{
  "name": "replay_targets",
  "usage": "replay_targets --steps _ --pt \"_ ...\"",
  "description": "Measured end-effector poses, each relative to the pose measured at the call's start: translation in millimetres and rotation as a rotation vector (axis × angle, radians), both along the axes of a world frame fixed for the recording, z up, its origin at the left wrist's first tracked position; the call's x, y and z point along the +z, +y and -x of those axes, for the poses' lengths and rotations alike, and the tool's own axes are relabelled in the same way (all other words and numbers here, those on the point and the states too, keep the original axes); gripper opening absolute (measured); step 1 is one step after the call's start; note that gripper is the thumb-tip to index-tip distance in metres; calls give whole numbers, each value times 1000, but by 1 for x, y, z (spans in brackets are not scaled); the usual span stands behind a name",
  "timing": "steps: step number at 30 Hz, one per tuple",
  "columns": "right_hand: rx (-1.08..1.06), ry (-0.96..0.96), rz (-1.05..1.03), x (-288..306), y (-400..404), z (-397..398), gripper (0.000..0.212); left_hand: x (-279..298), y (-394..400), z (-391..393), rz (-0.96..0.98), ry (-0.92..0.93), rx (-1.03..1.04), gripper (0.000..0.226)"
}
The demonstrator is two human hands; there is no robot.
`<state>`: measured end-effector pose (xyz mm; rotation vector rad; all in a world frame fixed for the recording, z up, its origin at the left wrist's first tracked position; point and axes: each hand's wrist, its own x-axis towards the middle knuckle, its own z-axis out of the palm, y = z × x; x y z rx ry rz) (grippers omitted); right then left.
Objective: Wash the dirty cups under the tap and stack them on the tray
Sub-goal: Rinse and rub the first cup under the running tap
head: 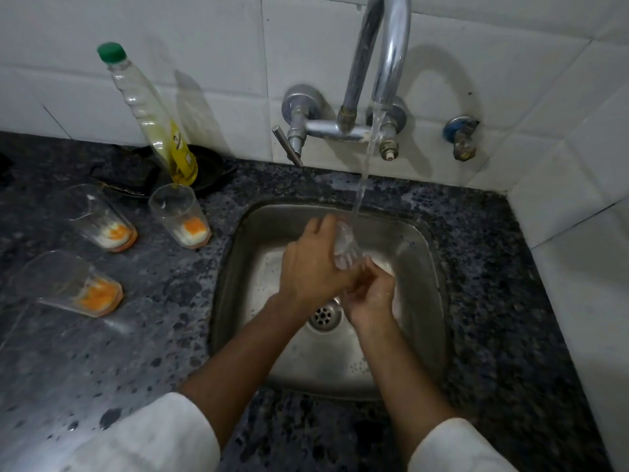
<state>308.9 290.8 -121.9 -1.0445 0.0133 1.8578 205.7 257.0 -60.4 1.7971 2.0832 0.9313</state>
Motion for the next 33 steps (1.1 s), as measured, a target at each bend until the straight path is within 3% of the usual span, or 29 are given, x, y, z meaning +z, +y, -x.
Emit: replay_targets --steps 2,4,6,8,9,11,13,16,19,22,25,27,30,33 --pt "1 40 26 -2 -6 7 28 -8 1 -2 -105 157 -66 65" --pt "-16 -22 21 2 -8 12 28 -18 5 5 -192 78 -115 65" --pt "7 -194 -85 14 -8 9 29 -27 8 14 -191 -373 -20 60" --pt "116 -525 -375 23 -9 2 23 -32 10 21 19 -1083 169 49" --pt "229 -767 -551 26 -10 -2 21 -36 10 25 171 -1350 238 42" --pt "456 -1202 -827 30 -10 -9 22 -47 5 29 420 -1524 279 38" --pt "510 -1469 -935 36 -9 -9 26 -54 -1 26 505 -1416 300 37" --pt "530 -1699 -1069 44 -8 -5 24 -60 -7 22 338 -1050 124 31" --pt "473 -1712 -1190 52 -15 2 17 -55 -13 8 147 -665 -96 52" --pt "444 -1616 -1227 61 -20 7 24 -48 -8 0 7 -484 46 49" --pt "521 -1698 -1248 66 -17 -5 26 -39 5 8 112 -715 -66 49" --pt "547 -1647 -1288 69 -14 -14 24 -32 12 16 229 -903 -183 55" --pt "518 -1610 -1301 74 -12 -14 31 -26 13 20 375 -1059 -391 45" --pt "397 -1543 -1194 80 -12 -5 30 -22 13 8 244 -1055 -325 41"
